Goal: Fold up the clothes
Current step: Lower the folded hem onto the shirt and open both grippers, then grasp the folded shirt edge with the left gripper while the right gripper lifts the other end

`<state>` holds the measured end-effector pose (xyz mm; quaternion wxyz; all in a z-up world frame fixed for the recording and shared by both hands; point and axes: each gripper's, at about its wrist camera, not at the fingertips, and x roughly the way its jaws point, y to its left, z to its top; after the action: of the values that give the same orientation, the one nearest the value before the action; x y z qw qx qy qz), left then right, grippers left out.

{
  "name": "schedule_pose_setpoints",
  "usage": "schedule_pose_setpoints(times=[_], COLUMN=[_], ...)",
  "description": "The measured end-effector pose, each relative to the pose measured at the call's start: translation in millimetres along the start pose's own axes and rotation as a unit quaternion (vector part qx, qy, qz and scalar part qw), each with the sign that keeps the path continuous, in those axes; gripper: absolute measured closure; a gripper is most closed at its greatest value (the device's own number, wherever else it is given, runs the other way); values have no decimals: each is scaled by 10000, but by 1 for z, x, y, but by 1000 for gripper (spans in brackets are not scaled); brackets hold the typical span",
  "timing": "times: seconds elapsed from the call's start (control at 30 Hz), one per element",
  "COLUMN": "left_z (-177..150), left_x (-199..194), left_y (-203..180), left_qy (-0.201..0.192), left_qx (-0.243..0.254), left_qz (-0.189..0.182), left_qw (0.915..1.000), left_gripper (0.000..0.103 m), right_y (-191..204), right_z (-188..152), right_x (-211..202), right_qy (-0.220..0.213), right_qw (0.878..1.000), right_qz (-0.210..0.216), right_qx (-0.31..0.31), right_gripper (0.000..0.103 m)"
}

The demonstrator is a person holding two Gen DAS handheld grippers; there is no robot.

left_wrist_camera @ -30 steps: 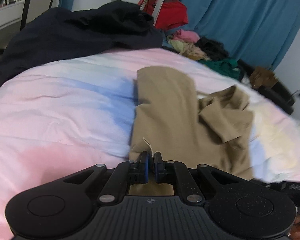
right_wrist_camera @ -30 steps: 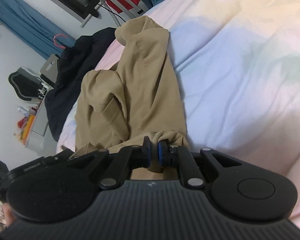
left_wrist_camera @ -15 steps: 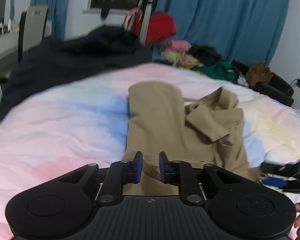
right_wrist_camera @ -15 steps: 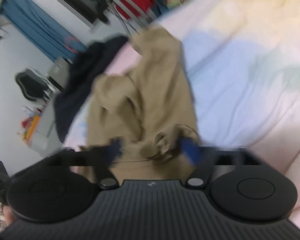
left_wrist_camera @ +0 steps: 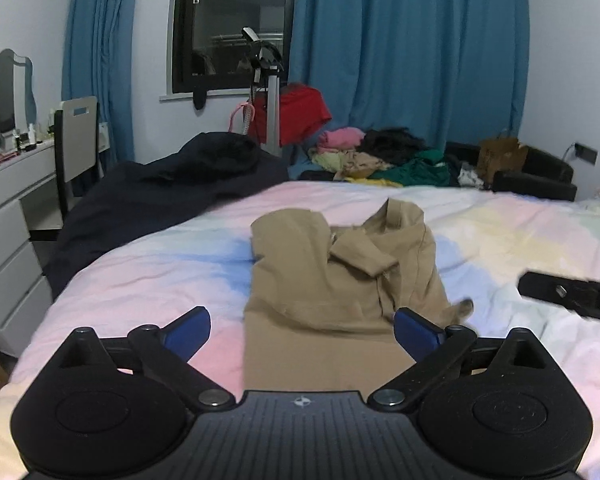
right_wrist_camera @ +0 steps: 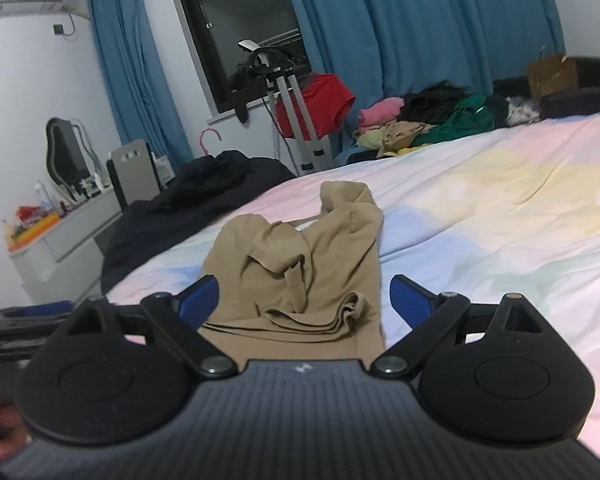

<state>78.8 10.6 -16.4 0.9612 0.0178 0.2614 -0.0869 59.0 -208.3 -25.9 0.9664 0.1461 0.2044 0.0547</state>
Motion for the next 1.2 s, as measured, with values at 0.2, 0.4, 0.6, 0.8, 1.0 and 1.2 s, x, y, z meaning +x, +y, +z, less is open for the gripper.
schedule_pose_setpoints(times=[0.2, 0.4, 0.6, 0.8, 1.0, 1.2], left_z=[-37, -60, -84, -90, -91, -89], left_x=[-4, 27, 60, 64, 62, 73], left_y=[8, 19, 48, 83, 81, 65], left_qy=[984, 2126, 2694, 2162, 2081, 2218], left_qx=[-666, -1624, -2940, -4107, -3948, -3519], left_qz=[-498, -988, -1267, -1298, -1150, -790], left_qw=[9917, 9585, 9083, 8762, 8875, 9059], left_gripper=[4, 5, 8, 21, 29, 47], right_y=[12, 14, 11, 10, 9, -3], right_z=[-10, -17, -20, -24, -26, -23], right_x=[1, 4, 11, 16, 19, 18], right_qy=[89, 213, 352, 479, 570, 952], right_qw=[9989, 9976, 9979, 9978, 9974, 9945], right_qz=[-247, -354, -325, -297, -282, 16], right_qx=[-399, -562, -428, -362, -330, 427], right_gripper=[9, 9, 9, 9, 9, 9])
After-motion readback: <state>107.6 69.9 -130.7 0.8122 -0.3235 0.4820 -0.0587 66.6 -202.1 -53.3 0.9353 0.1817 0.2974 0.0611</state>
